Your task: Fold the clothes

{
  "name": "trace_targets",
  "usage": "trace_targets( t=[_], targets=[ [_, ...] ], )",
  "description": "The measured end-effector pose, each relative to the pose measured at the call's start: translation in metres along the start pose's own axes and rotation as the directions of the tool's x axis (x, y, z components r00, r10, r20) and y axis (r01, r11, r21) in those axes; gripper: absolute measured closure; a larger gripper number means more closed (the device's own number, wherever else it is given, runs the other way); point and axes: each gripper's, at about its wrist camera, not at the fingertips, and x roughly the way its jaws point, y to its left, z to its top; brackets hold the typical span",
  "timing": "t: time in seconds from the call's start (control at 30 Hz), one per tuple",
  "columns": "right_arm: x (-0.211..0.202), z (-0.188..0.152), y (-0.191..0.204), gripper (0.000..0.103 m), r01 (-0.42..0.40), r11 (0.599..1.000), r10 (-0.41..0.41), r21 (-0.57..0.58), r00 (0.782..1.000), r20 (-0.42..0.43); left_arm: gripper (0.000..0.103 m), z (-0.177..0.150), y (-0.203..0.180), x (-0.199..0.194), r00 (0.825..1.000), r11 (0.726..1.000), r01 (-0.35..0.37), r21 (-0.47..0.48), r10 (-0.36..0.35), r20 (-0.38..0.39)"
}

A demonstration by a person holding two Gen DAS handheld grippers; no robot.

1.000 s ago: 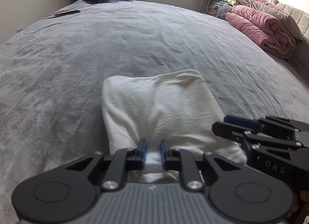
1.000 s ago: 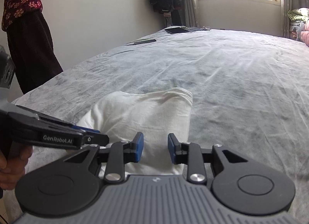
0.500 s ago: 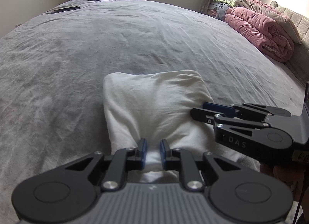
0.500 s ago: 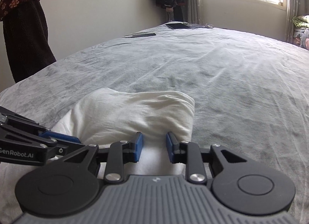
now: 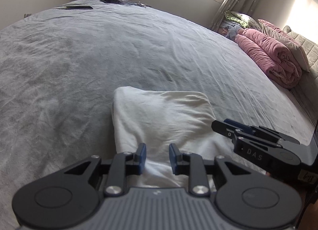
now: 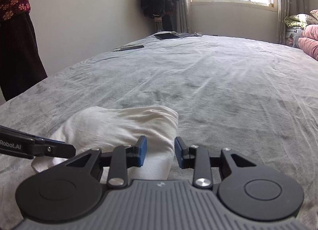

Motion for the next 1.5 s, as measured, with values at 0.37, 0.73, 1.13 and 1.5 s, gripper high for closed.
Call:
trace_targets(
  t=[0.37,0.73,1.13,1.5],
  targets=[
    [0.033,0.013,0.005,0.068,-0.075,0.996,0.073,-0.046,0.996,-0.044,0.078,0.0,0.003,0.0,1.0,0.999,-0.017,-0.034,0.017,-0.01],
    [0.059,0.017,-0.029,0.065,-0.005,0.994,0.016,0.111,0.996,-0.093,0.078,0.0,0.005,0.003,0.999,0.999,-0.026,-0.02,0.025,-0.031],
    [0.044,0.014,-0.047,0.068,0.122,0.979,-0.112,0.164,0.991,-0.067,0.078,-0.002,0.007,-0.001,0.999,0.999,-0.033,-0.016,0.033,-0.026],
    [-0.002,-0.001,-0.023,0.067,-0.027,0.98,0.022,0.198,0.999,0.027,0.078,0.005,0.017,-0.014,0.997,0.994,-0.004,-0.108,0.012,0.075]
  ],
)
